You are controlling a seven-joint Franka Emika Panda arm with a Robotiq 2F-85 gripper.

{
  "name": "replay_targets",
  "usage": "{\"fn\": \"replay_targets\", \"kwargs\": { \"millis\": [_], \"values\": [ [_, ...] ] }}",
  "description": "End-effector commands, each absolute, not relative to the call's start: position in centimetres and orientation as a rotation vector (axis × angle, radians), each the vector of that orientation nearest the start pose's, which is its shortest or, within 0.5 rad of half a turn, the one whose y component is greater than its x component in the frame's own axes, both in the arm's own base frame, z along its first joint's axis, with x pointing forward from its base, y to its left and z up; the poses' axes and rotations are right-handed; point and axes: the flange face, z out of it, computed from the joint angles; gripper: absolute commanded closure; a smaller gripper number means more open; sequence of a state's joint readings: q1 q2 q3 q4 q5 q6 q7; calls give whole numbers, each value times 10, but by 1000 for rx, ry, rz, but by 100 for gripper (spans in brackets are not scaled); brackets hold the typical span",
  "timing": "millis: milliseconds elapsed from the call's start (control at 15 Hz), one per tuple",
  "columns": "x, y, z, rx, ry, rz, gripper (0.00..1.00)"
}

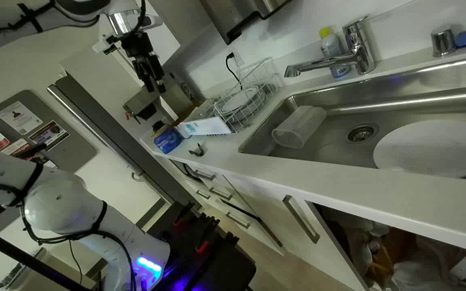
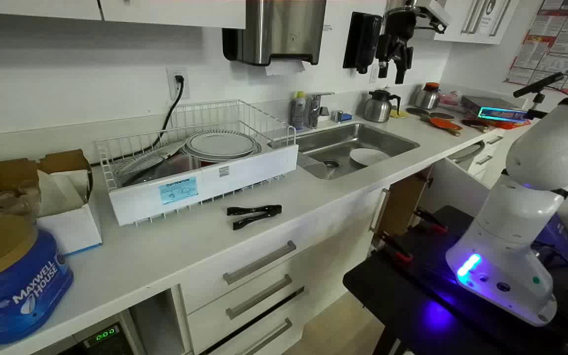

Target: Open the topmost drawer of the lower cabinet

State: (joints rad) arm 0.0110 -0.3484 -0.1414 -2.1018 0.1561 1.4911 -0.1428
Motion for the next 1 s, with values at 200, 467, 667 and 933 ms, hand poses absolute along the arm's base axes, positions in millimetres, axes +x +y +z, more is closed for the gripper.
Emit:
{"fn": "replay_targets", "kwargs": {
  "millis": [200,467,667,933],
  "values": [
    [418,-44,545,-2884,-28,345,0],
    [412,-10,550,-2955,-152,329,0],
    [397,49,551,-3047,-362,350,0],
    [368,152,530,-3111,-730,410,0]
  ]
}}
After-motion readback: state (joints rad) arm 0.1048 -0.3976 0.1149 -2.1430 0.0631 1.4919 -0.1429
